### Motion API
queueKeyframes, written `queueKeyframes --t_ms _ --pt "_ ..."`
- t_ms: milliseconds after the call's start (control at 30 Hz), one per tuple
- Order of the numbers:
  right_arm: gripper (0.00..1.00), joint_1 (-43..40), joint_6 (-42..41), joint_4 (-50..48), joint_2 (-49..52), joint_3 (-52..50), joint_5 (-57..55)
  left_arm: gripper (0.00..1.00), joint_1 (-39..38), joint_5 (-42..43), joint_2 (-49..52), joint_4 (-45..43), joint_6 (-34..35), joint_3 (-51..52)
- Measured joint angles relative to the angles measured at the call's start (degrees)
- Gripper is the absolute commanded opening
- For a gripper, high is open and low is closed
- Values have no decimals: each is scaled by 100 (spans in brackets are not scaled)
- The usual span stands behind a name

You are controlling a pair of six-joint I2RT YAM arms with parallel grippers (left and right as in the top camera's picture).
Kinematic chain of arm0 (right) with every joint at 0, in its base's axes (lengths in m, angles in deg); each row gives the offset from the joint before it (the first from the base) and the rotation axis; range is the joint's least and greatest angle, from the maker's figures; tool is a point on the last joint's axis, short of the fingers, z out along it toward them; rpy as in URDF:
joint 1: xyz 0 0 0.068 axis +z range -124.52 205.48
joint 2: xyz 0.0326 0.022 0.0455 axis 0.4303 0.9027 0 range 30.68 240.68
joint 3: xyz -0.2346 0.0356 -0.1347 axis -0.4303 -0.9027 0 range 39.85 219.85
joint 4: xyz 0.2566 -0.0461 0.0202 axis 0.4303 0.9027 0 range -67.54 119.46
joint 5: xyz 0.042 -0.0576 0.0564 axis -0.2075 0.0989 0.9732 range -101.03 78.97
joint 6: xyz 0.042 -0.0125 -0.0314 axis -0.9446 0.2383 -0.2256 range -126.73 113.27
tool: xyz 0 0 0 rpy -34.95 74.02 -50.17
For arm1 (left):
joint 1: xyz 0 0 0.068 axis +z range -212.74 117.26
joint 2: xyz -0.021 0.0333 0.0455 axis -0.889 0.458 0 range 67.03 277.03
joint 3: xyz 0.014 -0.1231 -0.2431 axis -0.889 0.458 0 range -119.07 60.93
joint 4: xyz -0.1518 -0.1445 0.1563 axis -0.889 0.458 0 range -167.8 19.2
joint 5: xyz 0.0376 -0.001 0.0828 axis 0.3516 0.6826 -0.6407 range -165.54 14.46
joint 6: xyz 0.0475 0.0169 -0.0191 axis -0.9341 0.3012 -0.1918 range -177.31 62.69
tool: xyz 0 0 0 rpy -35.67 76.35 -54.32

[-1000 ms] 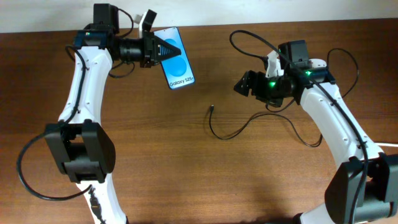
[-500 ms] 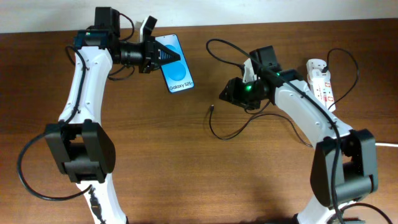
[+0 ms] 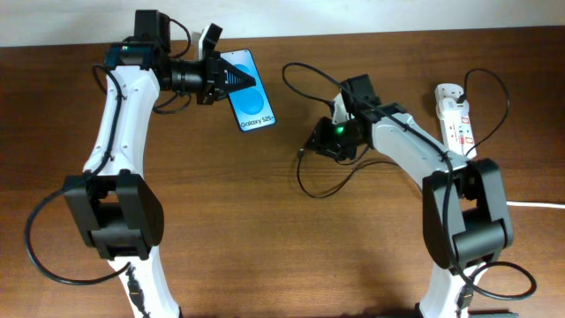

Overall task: Plug charger to phone and switch on socket
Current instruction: 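Lower the right gripper to the black cable plug and grasp it, then lift the cable plug and carry it toward the phone's bottom port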

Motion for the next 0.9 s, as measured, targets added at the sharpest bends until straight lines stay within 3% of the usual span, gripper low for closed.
queueKeyframes --t_ms 167,400,700,900 --pt "35 350 -299 -131 317 0 -22 0 0 -2 -2 94 0 0" --pt "25 376 -393 -258 643 2 -66 0 0 -2 -2 96 0 0" --pt "21 378 -407 -516 688 2 -122 0 0 -2 0 133 0 0" --pt "5 378 -439 -509 697 2 -173 0 0 -2 0 136 2 0"
